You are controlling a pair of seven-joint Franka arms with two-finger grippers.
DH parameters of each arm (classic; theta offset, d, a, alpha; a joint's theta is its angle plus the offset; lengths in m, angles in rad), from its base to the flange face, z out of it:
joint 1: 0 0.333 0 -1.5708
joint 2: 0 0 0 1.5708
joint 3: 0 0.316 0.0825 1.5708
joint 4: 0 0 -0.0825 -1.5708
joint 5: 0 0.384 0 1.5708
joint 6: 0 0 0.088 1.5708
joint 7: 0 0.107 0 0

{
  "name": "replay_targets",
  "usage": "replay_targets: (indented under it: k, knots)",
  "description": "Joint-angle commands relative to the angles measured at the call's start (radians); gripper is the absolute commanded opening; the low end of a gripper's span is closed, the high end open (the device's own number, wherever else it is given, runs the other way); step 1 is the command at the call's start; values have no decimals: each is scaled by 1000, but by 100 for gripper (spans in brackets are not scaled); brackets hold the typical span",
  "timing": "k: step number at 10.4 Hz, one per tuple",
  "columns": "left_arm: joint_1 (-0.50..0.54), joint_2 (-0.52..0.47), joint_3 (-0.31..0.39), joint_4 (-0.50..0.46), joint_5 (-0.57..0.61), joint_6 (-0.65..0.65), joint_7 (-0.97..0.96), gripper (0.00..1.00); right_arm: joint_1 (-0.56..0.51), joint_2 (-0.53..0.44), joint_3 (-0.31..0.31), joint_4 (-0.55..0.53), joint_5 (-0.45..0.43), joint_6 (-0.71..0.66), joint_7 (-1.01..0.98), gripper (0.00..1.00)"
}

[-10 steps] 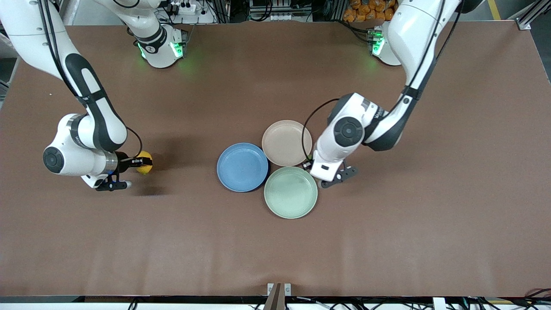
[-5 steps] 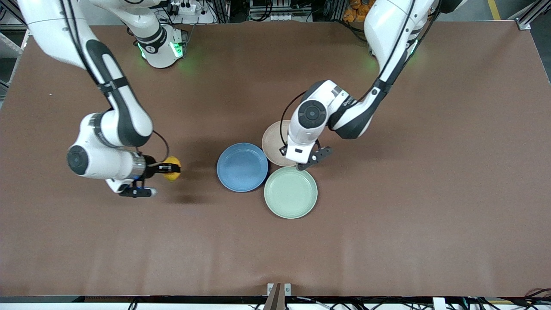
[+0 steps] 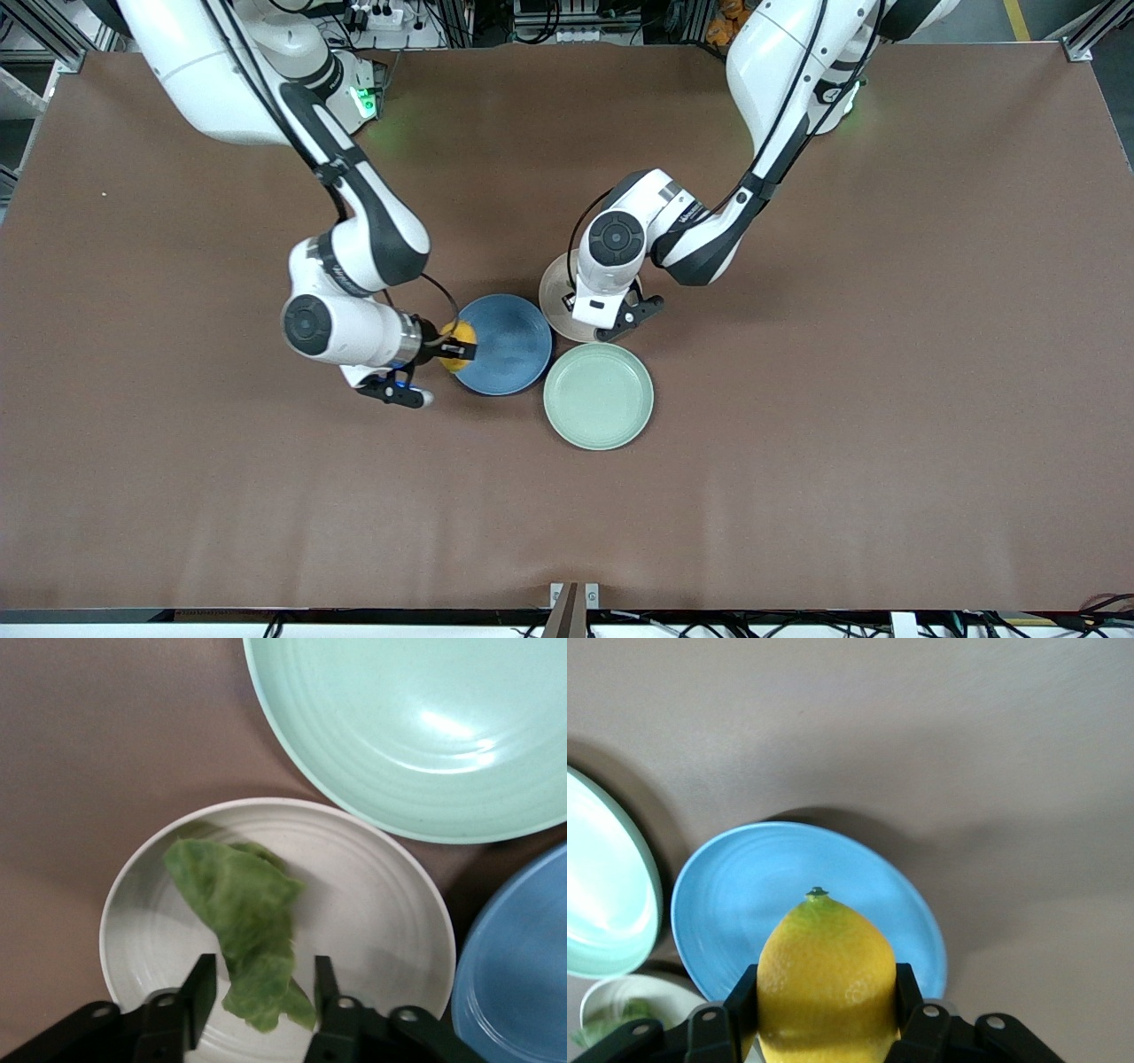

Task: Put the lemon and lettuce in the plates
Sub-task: 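Lower the lemon onto the blue plate while the left gripper lowers lettuce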

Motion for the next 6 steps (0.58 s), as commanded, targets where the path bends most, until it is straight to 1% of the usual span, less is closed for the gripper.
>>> replay_targets:
  k: [1,2,3,4,5,6]
  knots:
    - [10,-27,14,5,85,-10,-9,100,45,77,2,42,15,48,73,0]
    - [44,-50,14,2,119,-18,18,100,55,88,2,42,15,50,76,0]
    - [81,-81,14,8,124,-61,99,100,57,88,2,40,12,47,76,0]
    - [123,-121,14,7,124,-78,189,100,57,90,2,40,14,47,78,27]
    - [162,-155,12,8,124,-104,243,100,59,90,2,39,5,48,82,99]
    - [191,-190,14,8,124,-121,282,100,54,81,1,42,0,44,76,100]
